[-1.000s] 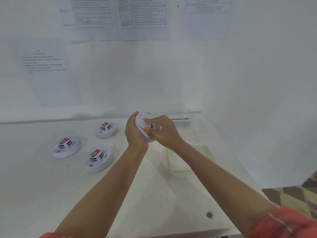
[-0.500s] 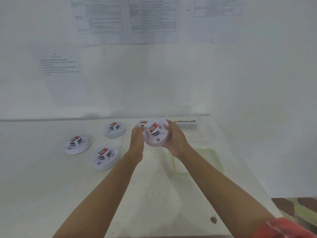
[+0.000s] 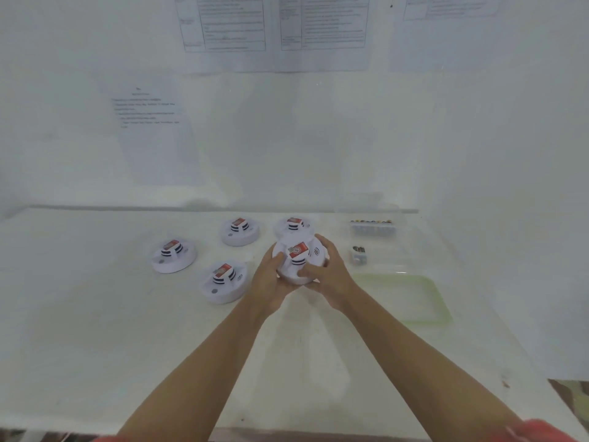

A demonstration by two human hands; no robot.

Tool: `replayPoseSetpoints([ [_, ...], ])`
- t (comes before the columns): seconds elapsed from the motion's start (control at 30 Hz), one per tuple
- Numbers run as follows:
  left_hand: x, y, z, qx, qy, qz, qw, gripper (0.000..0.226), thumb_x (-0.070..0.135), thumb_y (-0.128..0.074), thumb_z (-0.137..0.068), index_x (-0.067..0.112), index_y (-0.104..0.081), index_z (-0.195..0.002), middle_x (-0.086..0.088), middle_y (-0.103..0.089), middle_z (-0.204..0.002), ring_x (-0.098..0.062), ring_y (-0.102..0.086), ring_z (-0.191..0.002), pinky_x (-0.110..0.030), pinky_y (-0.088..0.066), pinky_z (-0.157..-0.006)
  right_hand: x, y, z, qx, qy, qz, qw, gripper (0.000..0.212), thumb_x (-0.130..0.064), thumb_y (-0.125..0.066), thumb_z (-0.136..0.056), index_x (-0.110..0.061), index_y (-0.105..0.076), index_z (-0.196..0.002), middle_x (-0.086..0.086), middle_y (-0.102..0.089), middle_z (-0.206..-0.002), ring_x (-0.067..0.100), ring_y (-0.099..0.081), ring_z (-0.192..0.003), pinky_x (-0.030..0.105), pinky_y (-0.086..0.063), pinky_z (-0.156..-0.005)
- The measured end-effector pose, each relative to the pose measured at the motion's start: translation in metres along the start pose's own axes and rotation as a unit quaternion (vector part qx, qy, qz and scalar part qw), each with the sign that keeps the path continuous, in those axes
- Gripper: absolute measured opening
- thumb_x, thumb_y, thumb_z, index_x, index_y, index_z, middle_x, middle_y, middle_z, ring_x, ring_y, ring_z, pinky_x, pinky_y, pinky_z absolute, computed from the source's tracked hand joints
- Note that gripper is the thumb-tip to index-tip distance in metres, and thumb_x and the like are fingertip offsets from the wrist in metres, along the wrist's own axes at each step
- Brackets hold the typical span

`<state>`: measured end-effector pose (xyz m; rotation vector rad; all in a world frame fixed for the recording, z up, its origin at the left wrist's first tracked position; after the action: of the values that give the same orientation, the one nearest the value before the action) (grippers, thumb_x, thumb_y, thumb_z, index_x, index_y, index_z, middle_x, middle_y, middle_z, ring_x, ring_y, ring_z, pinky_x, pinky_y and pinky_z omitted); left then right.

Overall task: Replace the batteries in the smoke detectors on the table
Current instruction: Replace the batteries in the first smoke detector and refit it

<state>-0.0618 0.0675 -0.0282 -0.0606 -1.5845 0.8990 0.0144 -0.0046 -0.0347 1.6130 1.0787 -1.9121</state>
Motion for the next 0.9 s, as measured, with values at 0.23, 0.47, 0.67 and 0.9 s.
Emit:
replayPoseSetpoints([
  [0.23, -0.007, 0.030, -0.006, 0.025, 0.033, -0.061, 0.997, 0.033, 0.016, -0.035, -0.101, 0.016, -0.048, -0.131, -0.011, -0.061, -0.122, -0.027, -0.063, -0.100, -0.041, -0.059, -0.066, 0.021, -0.007, 0.000, 0.051, 0.046, 0.024, 0.997, 0.063, 0.001, -0.064, -0.059, -0.028, -0.056, -0.114, 0.006, -0.065, -0.115, 0.025, -0.063, -0.106, 0.035, -0.054, -0.075],
  [0.47, -0.014, 0.039, -0.007, -0.003, 0.046, -0.043, 0.998, 0.036, 0.012, -0.032, -0.101, 0.009, -0.044, -0.135, -0.016, -0.056, -0.130, -0.032, -0.060, -0.107, -0.051, -0.051, -0.082, 0.032, -0.011, 0.005, 0.088, 0.030, 0.069, 0.993, 0.086, -0.018, -0.073, -0.052, -0.016, -0.045, -0.133, 0.005, -0.059, -0.124, 0.024, -0.060, -0.107, 0.026, -0.054, -0.063],
  [0.67, -0.020, 0.040, -0.005, 0.027, 0.060, 0.006, 0.998, 0.032, 0.010, -0.033, -0.101, 0.014, -0.050, -0.128, -0.010, -0.062, -0.119, -0.028, -0.062, -0.100, -0.047, -0.058, -0.070, 0.034, 0.000, 0.007, 0.101, 0.031, 0.081, 0.991, 0.069, 0.011, -0.062, -0.079, -0.018, -0.038, -0.137, -0.003, -0.055, -0.119, 0.014, -0.057, -0.105, 0.019, -0.055, -0.070],
  [0.9, -0.019, 0.037, -0.003, 0.035, 0.051, 0.008, 0.998, 0.033, 0.008, -0.032, -0.101, 0.015, -0.049, -0.127, -0.008, -0.062, -0.115, -0.023, -0.063, -0.096, -0.040, -0.060, -0.064, 0.035, 0.003, 0.007, 0.097, 0.030, 0.076, 0.992, 0.069, 0.012, -0.060, -0.078, -0.020, -0.039, -0.135, -0.001, -0.057, -0.120, 0.015, -0.060, -0.103, 0.023, -0.055, -0.073],
])
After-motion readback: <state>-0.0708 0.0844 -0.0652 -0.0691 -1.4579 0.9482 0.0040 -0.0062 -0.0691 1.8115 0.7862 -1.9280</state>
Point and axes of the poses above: each hand's wrist, its own z-axis away from the middle knuckle, its own y-axis out of the back of the hand, x = y × z, the point moved 6 cm from there along -z, towards the middle knuckle
